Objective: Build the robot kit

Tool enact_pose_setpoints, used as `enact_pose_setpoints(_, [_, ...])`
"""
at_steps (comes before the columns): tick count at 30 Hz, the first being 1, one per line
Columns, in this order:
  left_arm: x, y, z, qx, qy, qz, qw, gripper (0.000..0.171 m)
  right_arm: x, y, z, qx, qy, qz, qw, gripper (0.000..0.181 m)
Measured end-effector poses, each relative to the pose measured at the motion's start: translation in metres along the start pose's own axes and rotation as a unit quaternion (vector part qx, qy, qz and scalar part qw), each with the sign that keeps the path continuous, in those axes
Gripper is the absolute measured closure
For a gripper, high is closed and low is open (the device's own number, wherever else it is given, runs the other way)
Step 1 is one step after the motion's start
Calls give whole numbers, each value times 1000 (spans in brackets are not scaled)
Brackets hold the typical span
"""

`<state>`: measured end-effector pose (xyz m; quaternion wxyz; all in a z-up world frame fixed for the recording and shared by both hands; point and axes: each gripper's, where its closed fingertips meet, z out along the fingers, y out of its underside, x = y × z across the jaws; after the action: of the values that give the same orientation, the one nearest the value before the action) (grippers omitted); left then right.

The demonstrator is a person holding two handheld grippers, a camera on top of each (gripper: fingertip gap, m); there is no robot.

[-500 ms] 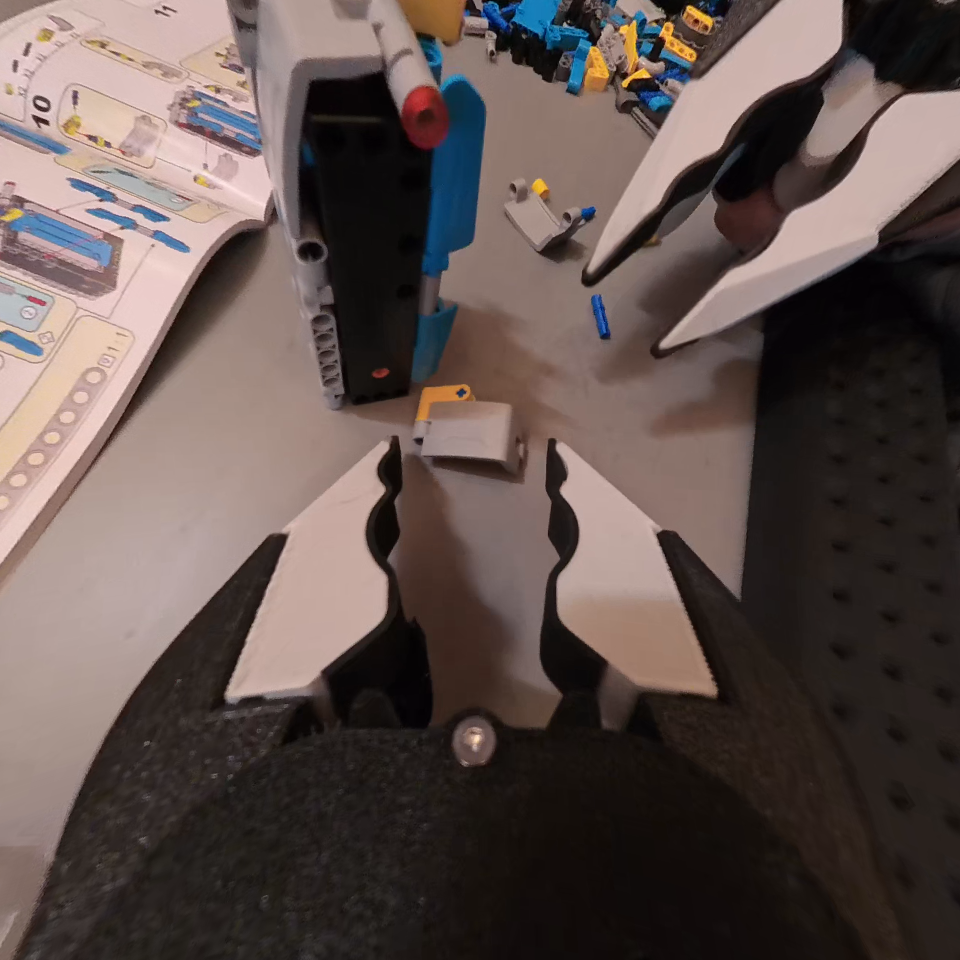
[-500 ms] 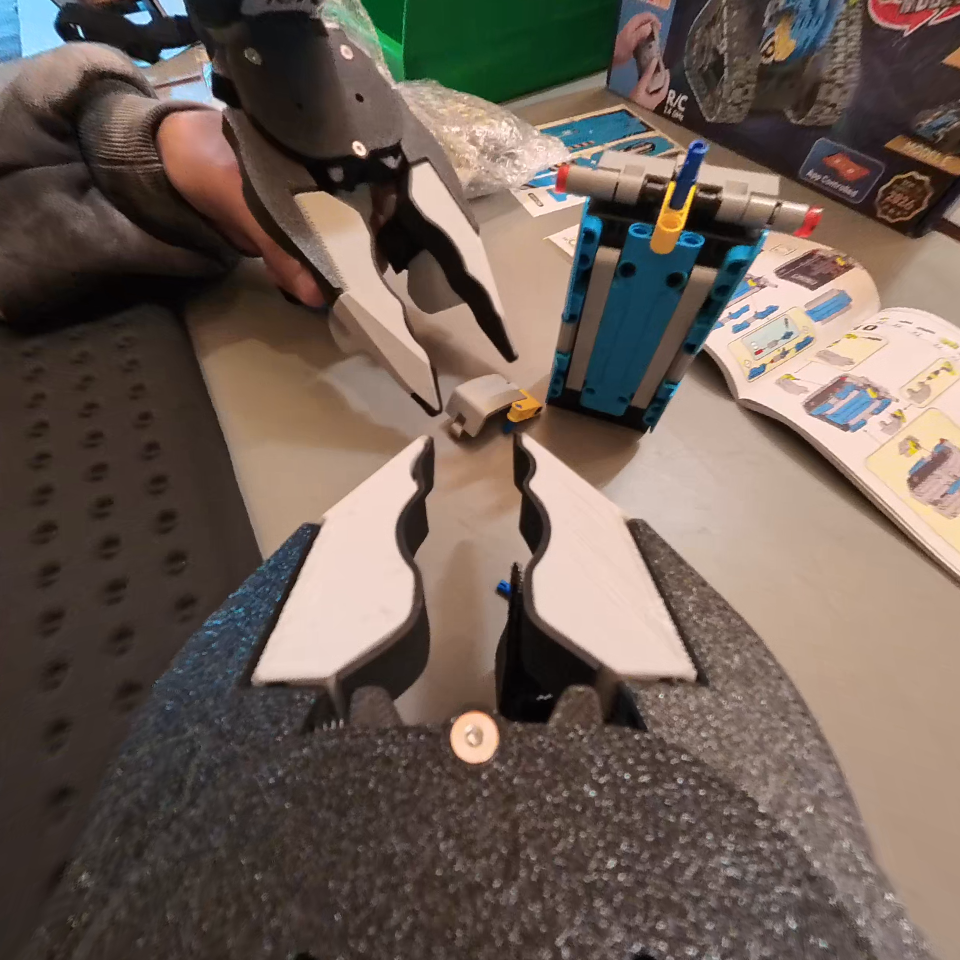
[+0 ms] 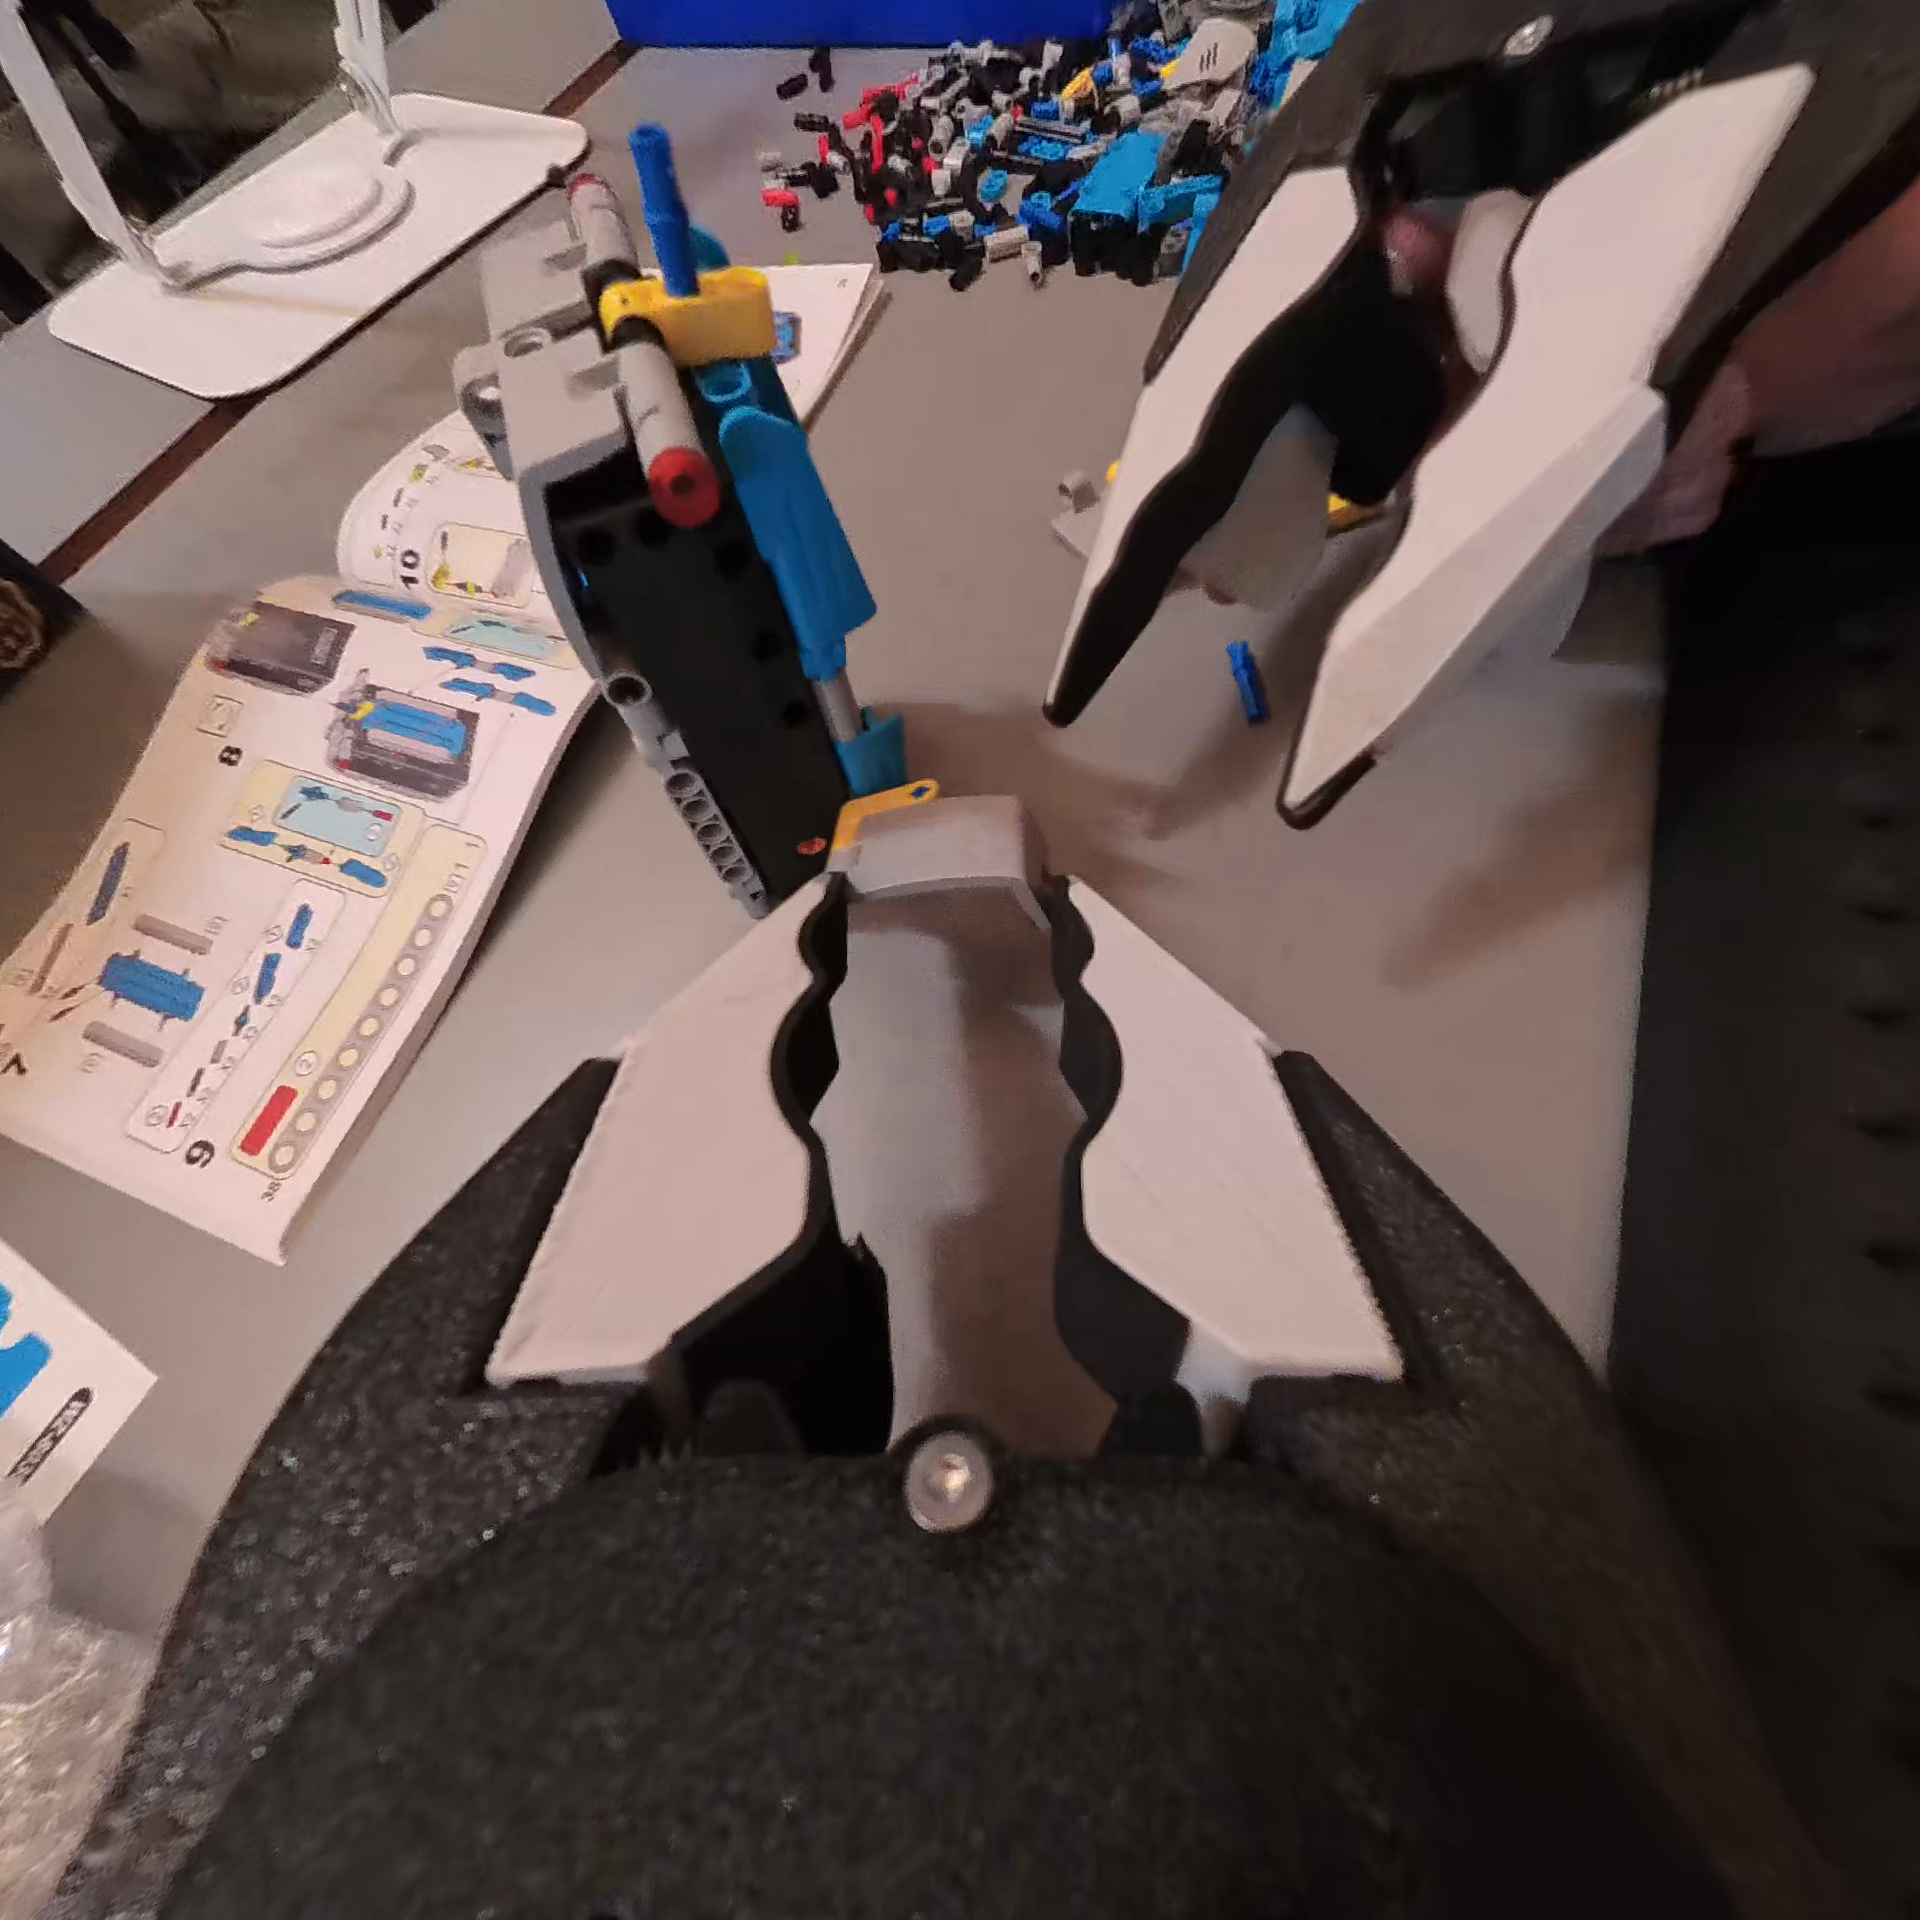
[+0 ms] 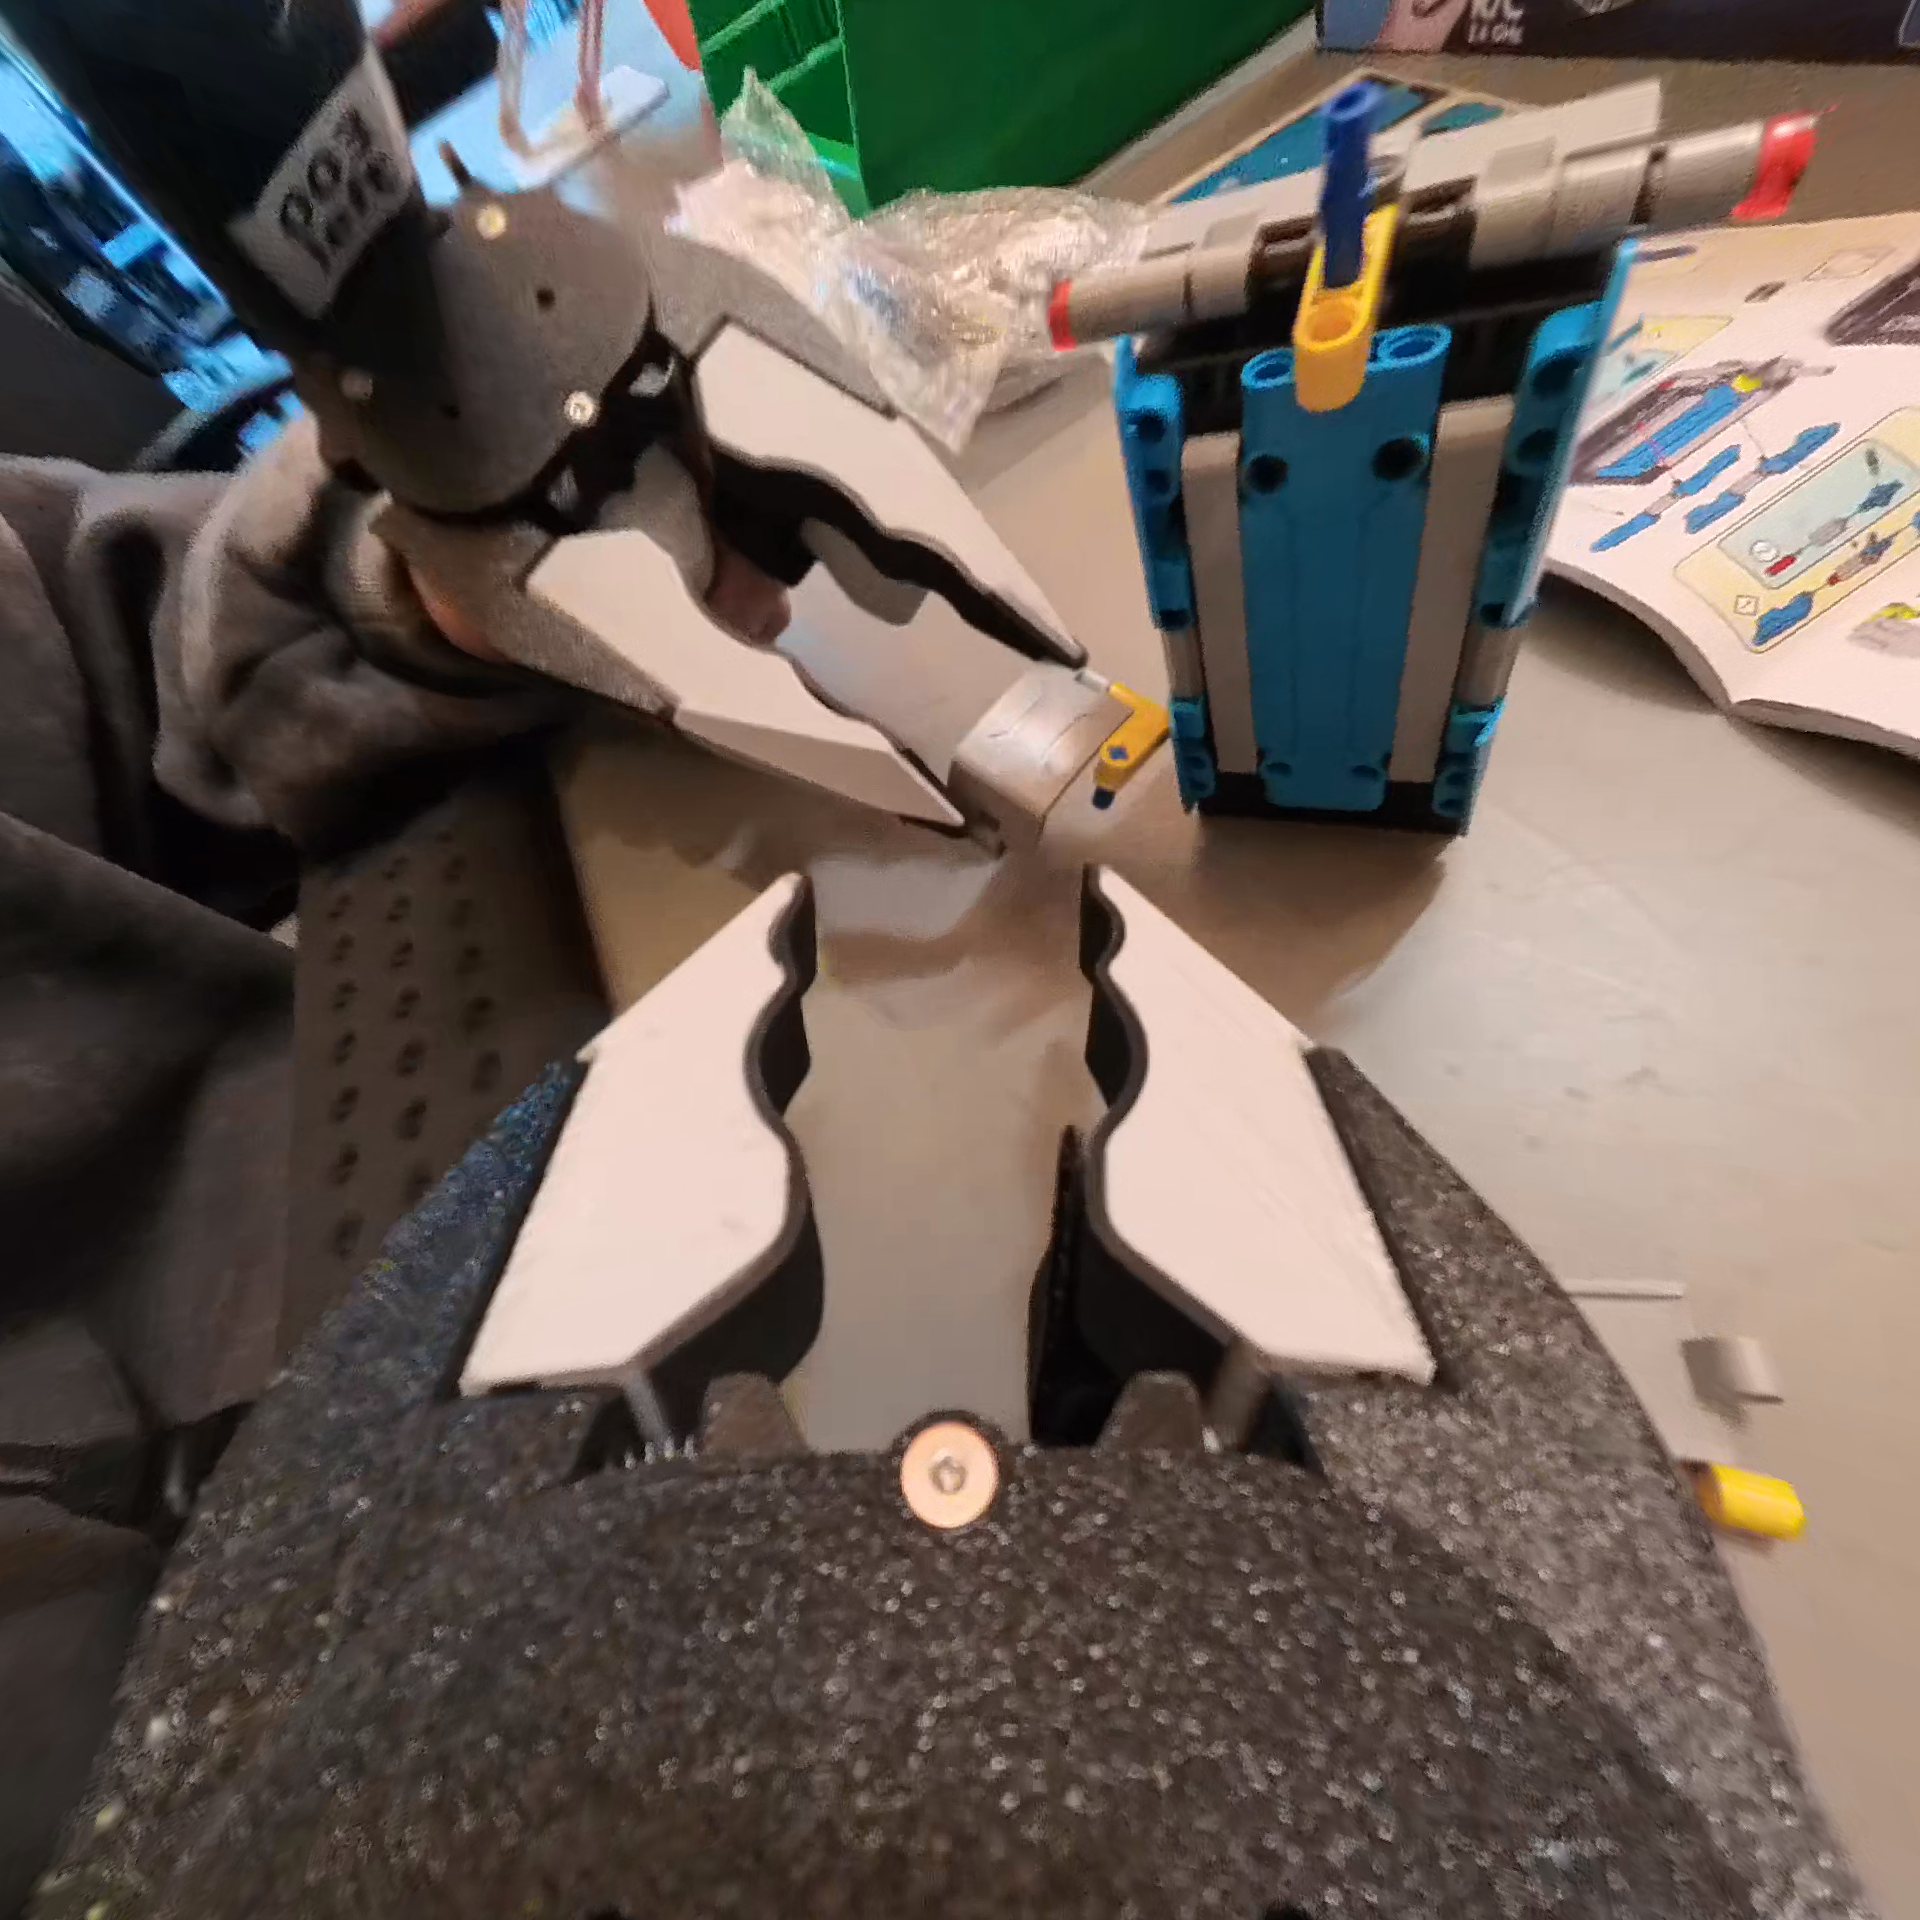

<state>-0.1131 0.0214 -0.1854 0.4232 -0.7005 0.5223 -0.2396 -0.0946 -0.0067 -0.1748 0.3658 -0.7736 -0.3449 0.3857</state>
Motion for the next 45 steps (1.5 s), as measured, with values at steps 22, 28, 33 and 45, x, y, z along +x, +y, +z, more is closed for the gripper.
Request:
enact_pose_setpoints(22, [16, -45, -37, 150, 18, 32, 988, 133, -13, -25, -9, 54, -73, 43, 995, 179])
enact_pose_setpoints(28, [30, -39, -45, 149, 166, -55, 973, 136, -24, 7, 13, -49, 0, -137, 989, 179])
enact_pose_setpoints(33, [41, -23, -39, 113, 167, 5, 979, 151, -37, -2, 8, -15, -29, -145, 989, 179])
enact_pose_setpoints(45, [48, -11, -42, 91, 226, -6, 970, 160, -47, -5, 5, -1, -74, -128, 989, 179])
